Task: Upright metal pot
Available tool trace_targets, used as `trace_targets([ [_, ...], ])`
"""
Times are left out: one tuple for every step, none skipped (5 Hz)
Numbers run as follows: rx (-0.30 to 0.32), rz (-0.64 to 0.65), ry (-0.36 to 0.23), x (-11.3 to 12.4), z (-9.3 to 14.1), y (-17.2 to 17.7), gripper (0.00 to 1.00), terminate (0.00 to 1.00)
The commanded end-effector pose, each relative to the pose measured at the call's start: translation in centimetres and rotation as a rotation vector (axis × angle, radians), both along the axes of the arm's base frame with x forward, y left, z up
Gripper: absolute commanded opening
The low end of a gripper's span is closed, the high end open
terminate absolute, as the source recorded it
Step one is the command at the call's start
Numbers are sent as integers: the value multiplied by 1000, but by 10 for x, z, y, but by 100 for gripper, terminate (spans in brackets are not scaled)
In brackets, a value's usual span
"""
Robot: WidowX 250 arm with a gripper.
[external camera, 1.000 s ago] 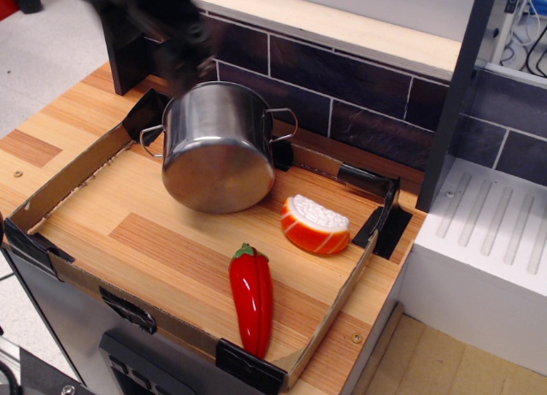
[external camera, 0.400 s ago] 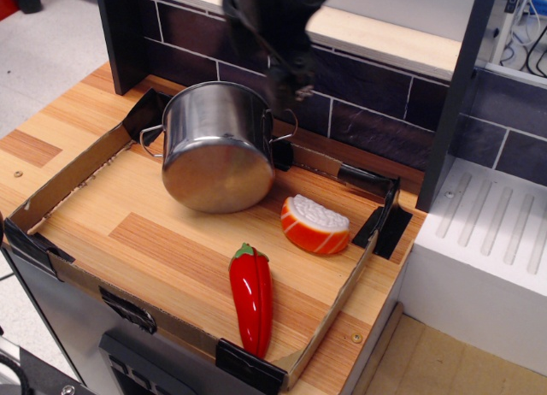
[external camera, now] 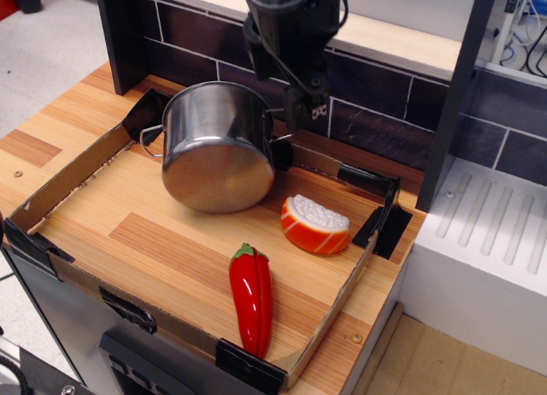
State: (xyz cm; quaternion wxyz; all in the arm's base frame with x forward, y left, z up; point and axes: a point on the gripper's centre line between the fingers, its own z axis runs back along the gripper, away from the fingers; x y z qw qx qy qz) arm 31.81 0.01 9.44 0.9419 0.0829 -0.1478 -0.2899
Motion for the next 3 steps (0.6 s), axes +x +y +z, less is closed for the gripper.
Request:
trace_targets([
  [9, -44, -44, 6, -4, -5, 100, 0],
  [-2, -37, -3, 10, -13, -7, 100, 0],
  [3, -59, -22, 12, -20, -9, 100, 0],
])
